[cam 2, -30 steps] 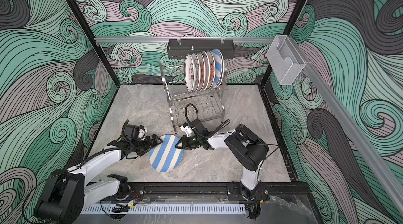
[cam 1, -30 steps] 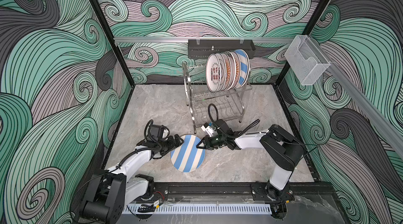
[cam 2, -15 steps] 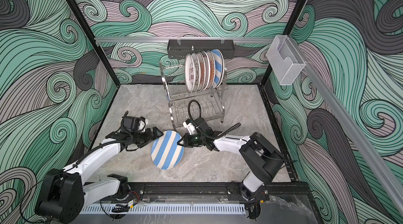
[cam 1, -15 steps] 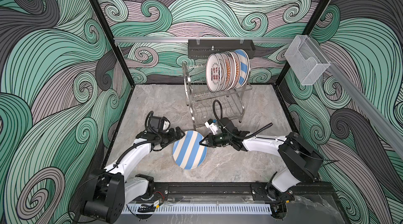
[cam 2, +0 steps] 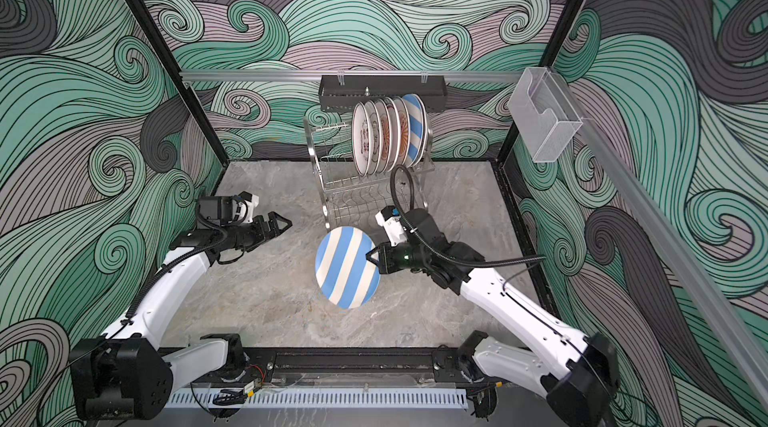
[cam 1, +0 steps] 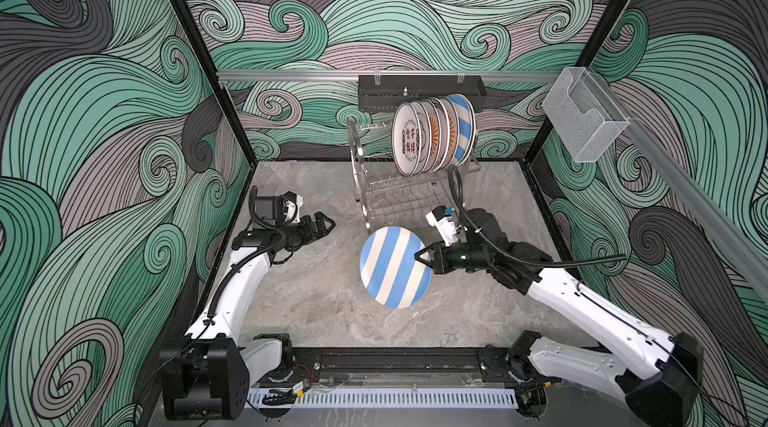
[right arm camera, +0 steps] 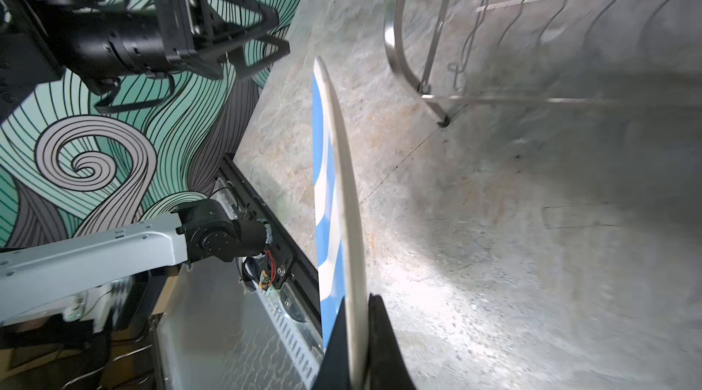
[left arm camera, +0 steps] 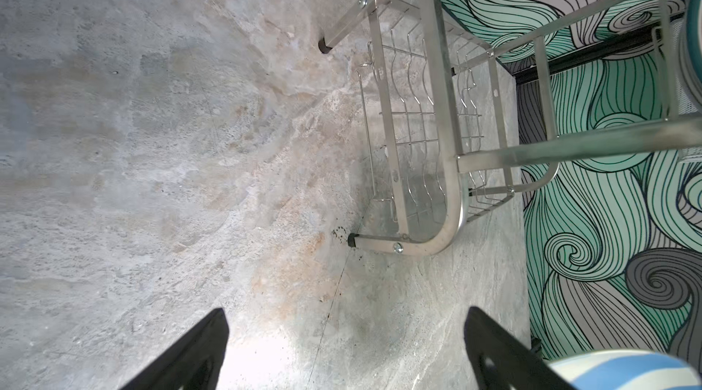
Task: Load the plates into the dish rack
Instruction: 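Lift the striped plate upright toward the rack with the right gripper, then lower the striped plate into the rack's top tier in front of the red-lettered plate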
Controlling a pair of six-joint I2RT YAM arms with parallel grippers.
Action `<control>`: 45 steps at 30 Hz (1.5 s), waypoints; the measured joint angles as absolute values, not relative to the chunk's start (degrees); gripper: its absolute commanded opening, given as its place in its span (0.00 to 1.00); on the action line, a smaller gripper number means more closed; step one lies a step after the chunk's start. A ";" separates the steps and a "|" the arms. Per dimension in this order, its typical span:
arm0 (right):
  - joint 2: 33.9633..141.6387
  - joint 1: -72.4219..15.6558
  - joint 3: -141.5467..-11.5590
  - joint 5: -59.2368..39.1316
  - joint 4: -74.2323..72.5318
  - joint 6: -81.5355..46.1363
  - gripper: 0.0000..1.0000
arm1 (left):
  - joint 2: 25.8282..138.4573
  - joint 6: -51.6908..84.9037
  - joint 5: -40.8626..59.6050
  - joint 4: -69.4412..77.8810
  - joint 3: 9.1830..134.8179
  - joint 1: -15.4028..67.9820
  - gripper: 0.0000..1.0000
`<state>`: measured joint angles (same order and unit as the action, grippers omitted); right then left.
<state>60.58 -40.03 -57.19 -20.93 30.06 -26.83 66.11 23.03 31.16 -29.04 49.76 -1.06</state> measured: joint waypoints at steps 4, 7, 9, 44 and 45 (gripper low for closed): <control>60.10 -39.27 -67.20 -16.84 37.47 -24.05 0.00 | 68.01 20.47 35.79 -29.93 49.80 -1.13 0.99; 60.90 -39.44 -75.70 -14.52 42.22 -22.44 0.00 | 69.76 18.83 38.33 -31.33 49.87 -1.13 0.99; 62.11 -39.88 -82.04 -11.79 44.82 -20.97 0.00 | 70.63 18.22 39.75 -32.36 49.98 -1.13 0.99; 99.79 -49.98 -126.54 38.83 34.48 -2.15 0.00 | 70.17 17.34 41.54 -33.19 50.74 -1.13 0.99; 100.25 -49.98 -126.54 38.92 34.24 -2.17 0.00 | 70.17 17.34 41.54 -33.19 50.74 -1.13 0.98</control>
<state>100.25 -49.98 -126.54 38.92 34.24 -2.17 70.17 17.34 41.54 -33.19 50.74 -1.13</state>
